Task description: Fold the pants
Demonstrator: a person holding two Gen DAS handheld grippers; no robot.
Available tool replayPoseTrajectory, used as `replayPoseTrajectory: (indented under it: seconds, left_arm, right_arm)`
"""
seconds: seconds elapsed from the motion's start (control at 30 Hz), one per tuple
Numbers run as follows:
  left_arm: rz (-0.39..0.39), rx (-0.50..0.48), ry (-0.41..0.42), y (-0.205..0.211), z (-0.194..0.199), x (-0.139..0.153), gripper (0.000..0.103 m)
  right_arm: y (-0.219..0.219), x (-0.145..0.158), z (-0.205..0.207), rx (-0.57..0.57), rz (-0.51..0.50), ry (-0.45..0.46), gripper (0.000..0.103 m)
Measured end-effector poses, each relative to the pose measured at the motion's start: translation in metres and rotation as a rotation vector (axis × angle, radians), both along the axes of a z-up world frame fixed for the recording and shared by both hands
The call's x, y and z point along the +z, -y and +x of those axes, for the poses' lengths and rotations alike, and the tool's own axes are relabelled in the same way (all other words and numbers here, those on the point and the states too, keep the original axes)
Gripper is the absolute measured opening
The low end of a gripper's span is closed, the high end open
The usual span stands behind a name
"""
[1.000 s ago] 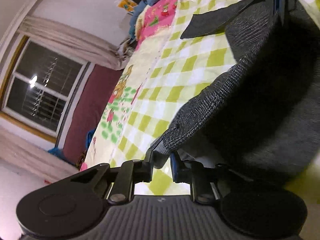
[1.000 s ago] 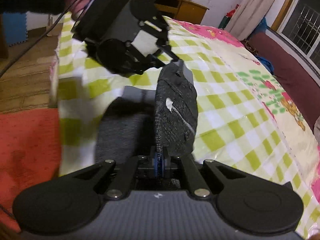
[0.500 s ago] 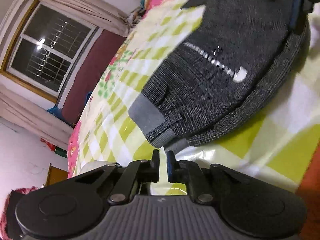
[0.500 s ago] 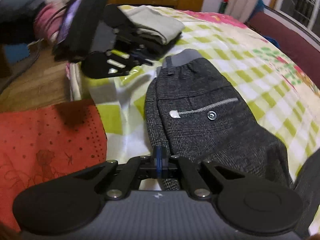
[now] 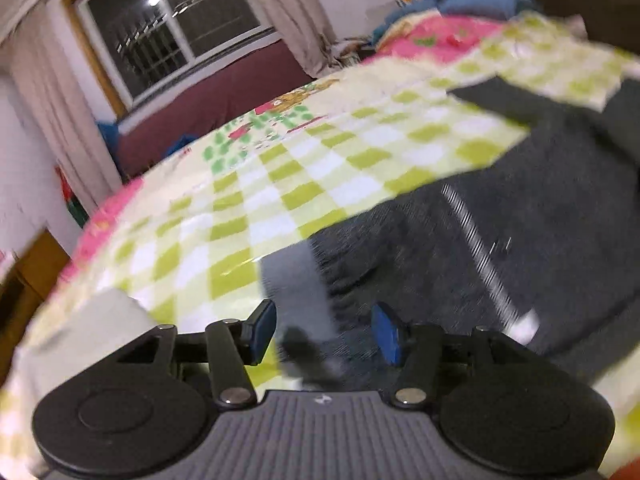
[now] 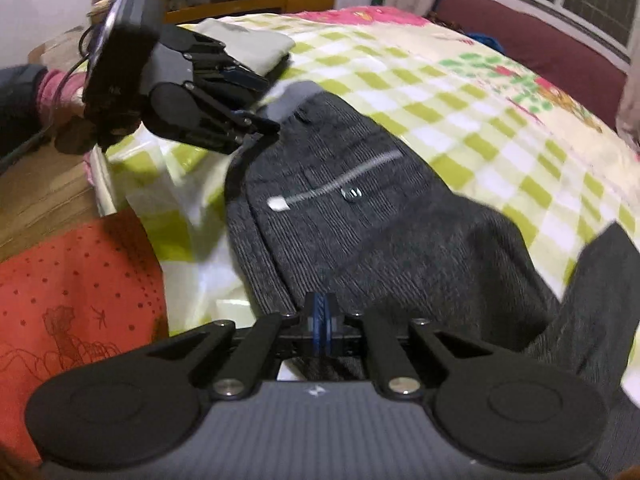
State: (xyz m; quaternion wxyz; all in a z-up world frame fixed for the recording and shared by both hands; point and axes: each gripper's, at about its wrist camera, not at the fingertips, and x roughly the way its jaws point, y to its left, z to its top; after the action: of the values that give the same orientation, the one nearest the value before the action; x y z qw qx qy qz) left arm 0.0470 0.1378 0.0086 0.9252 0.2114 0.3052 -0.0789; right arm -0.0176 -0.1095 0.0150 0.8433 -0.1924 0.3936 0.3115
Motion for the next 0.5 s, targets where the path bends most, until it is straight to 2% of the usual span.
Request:
replayPoseTrajectory:
  seconds: [0.03, 0.1, 0.17, 0.27, 0.33, 0.4, 0.5]
  left_arm:
    - [0.019, 0.017, -0.034, 0.004, 0.004, -0.007, 0.066]
    - [0.109, 0.012, -0.083, 0.012, 0.001, -0.028, 0.066]
    - [0.165, -0.004, -0.066, 0.014, -0.011, -0.036, 0.066]
    - [0.204, 0.017, -0.083, 0.015, -0.023, -0.031, 0.066]
    - [0.229, 0.029, -0.094, 0.015, -0.027, -0.029, 0.066]
    - [0.266, 0.036, -0.103, 0.019, -0.028, -0.027, 0.066]
    - [0.322, 0.04, -0.114, 0.028, -0.027, -0.023, 0.066]
  right_arm:
    - [0.006, -0.001, 0.001, -0.028, 0.002, -0.008, 0.006]
    - [0.016, -0.003, 0.003, -0.074, -0.004, -0.015, 0.006]
    - [0.031, -0.004, 0.004, -0.135, -0.011, -0.023, 0.006]
    - [0.06, 0.004, 0.007, -0.246, 0.032, -0.029, 0.007]
    - [0.081, 0.013, 0.013, -0.325, 0.044, 0.009, 0.012]
    - [0.099, 0.021, 0.03, -0.401, 0.048, 0.056, 0.022]
    - [0.124, 0.032, 0.072, -0.526, 0.087, 0.091, 0.027]
